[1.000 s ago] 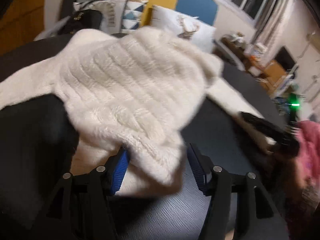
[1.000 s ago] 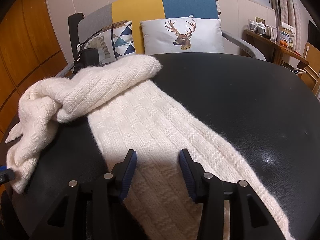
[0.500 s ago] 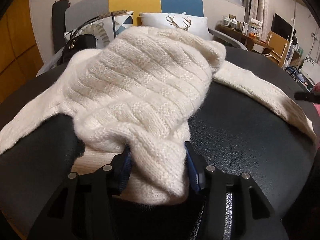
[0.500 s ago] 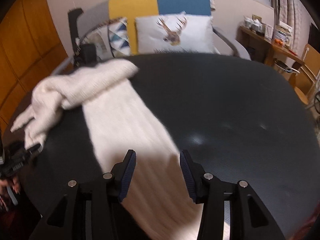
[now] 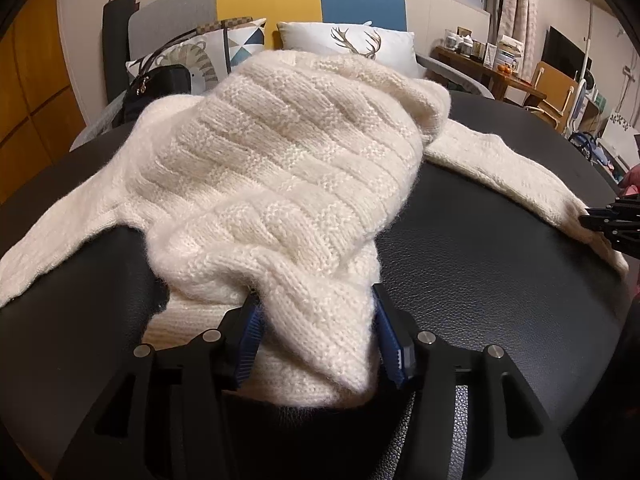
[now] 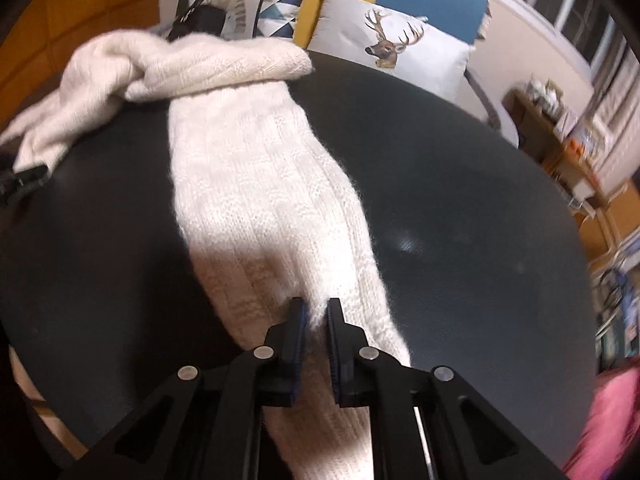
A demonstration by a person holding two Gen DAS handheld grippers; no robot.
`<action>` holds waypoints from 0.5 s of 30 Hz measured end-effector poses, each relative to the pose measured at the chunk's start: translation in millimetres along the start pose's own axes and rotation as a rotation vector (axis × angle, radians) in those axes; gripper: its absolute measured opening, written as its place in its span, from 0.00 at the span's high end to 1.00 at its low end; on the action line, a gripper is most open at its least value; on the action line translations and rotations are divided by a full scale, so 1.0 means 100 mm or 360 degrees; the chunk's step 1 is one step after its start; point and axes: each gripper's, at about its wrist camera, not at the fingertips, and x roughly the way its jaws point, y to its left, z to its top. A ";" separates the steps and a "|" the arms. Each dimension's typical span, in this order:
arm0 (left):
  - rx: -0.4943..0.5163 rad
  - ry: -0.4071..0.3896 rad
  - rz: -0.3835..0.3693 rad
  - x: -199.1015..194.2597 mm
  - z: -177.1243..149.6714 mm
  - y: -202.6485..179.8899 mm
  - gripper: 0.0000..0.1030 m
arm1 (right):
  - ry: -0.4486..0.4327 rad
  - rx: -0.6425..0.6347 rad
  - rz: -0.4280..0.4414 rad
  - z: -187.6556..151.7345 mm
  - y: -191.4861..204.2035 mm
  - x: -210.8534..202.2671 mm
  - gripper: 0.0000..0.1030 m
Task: Fold clothes
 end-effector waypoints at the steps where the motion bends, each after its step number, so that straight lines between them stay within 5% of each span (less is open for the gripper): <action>1: -0.0008 0.0009 -0.0012 0.00 0.01 0.01 0.47 | 0.0005 -0.0012 -0.0029 0.01 -0.03 0.02 0.91; 15: -0.0085 0.0078 -0.0092 -0.03 -0.02 0.16 0.47 | 0.0005 0.0122 -0.0281 0.33 -0.75 0.49 0.91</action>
